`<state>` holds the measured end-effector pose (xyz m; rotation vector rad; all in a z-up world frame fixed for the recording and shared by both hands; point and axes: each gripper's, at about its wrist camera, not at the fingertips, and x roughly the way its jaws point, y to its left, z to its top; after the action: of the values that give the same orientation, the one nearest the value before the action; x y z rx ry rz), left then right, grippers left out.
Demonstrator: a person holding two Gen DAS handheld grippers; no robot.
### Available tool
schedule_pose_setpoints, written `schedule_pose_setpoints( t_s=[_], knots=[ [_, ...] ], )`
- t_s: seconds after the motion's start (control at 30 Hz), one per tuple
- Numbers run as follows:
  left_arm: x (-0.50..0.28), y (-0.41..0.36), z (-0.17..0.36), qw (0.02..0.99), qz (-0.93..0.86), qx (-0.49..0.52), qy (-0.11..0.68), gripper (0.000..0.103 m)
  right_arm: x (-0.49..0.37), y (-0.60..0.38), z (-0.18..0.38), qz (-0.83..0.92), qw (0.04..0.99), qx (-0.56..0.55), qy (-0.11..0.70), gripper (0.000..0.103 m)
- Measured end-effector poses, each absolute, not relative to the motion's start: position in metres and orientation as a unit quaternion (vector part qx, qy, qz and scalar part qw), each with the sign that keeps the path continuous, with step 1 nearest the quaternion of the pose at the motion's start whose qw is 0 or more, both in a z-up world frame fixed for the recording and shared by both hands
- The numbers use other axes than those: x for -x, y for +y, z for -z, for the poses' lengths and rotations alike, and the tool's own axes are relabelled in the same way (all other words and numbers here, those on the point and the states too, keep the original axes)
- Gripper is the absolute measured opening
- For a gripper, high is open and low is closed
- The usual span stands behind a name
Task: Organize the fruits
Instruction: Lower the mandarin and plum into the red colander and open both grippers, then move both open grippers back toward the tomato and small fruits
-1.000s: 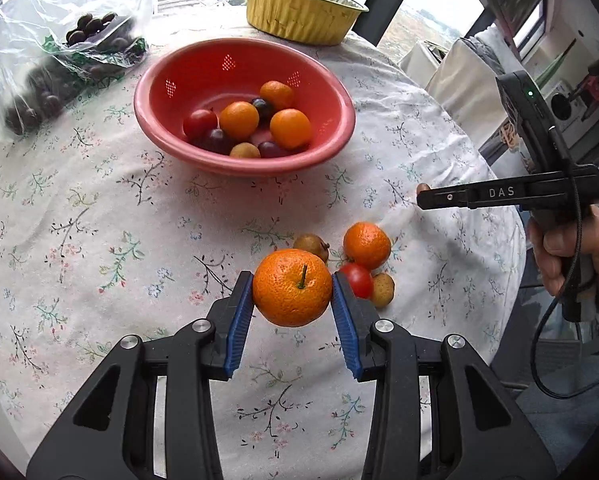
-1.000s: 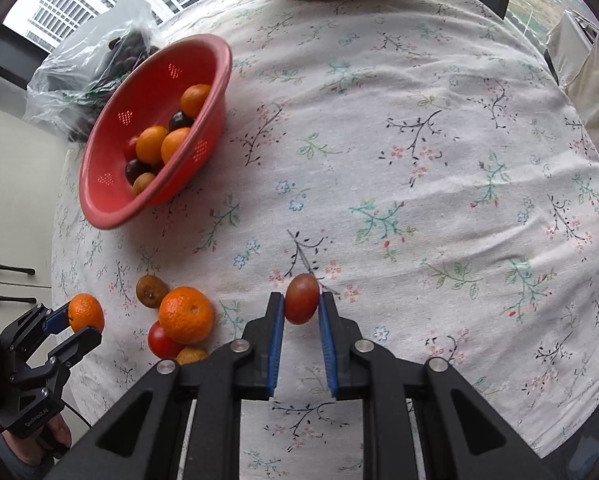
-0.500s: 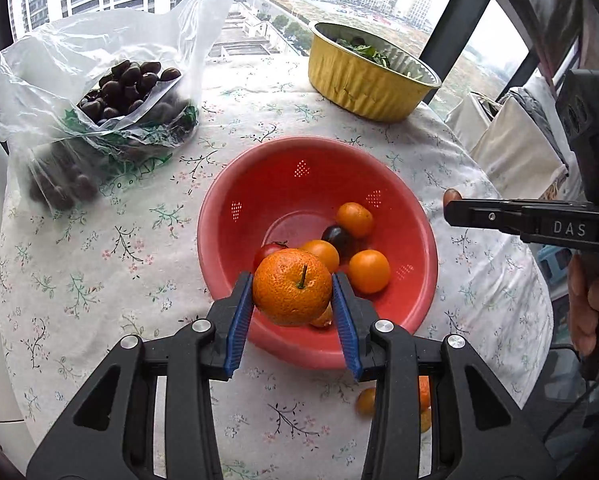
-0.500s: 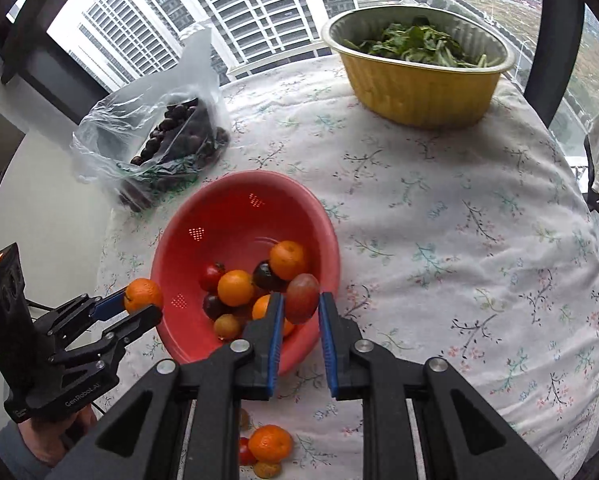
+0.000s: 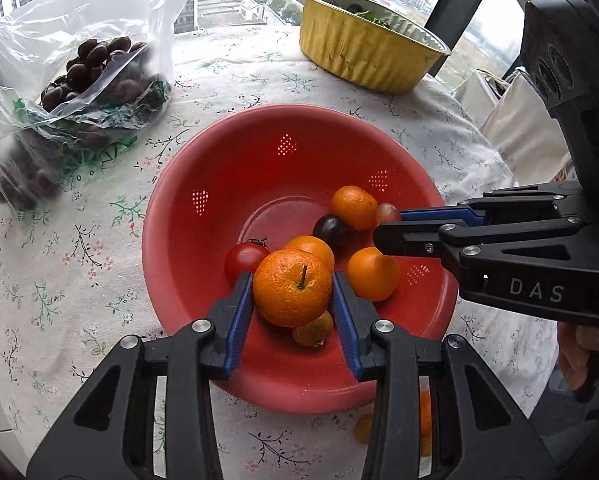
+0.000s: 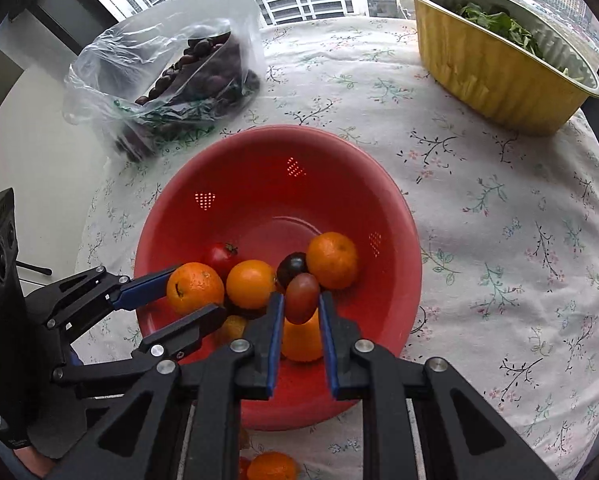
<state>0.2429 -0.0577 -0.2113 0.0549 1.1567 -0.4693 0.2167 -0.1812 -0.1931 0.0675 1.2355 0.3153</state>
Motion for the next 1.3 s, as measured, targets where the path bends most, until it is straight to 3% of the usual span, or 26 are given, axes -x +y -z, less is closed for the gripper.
schedule_pose_setpoints(
  t_s=[0.33, 0.4, 0.6, 0.67, 0.83, 0.93, 1.0, 1.3],
  knots=[
    [-0.242, -0.068, 0.226, 0.805, 0.219, -0.041, 0.55, 0.04, -0.217, -0.181, 0.201, -0.145, 0.797, -0.027, 0.585, 0.023],
    [-0.24, -0.069, 0.224, 0.807, 0.217, -0.041, 0.547, 0.053, -0.217, -0.181, 0.201, -0.141, 0.798, -0.026, 0.585, 0.026],
    [-0.233, -0.064, 0.214, 0.813, 0.211, -0.037, 0.541, 0.057, -0.212, -0.184, 0.197, -0.137, 0.802, -0.027, 0.581, 0.03],
    [-0.228, -0.061, 0.208, 0.818, 0.208, -0.034, 0.536, 0.066, -0.207, -0.186, 0.192, -0.136, 0.805, -0.029, 0.577, 0.034],
    [-0.202, -0.047, 0.189, 0.83, 0.201, -0.022, 0.52, 0.086, -0.184, -0.2, 0.173, -0.132, 0.815, -0.064, 0.561, 0.057],
    [-0.178, -0.037, 0.187, 0.827, 0.201, -0.017, 0.524, 0.09, -0.16, -0.211, 0.167, -0.127, 0.817, -0.085, 0.555, 0.061],
    [-0.158, -0.031, 0.19, 0.825, 0.201, -0.018, 0.528, 0.1, -0.142, -0.217, 0.17, -0.123, 0.813, -0.096, 0.562, 0.063],
    [-0.07, -0.019, 0.228, 0.79, 0.216, -0.027, 0.574, 0.1, -0.087, -0.221, 0.227, -0.104, 0.754, -0.156, 0.629, 0.064]
  ],
)
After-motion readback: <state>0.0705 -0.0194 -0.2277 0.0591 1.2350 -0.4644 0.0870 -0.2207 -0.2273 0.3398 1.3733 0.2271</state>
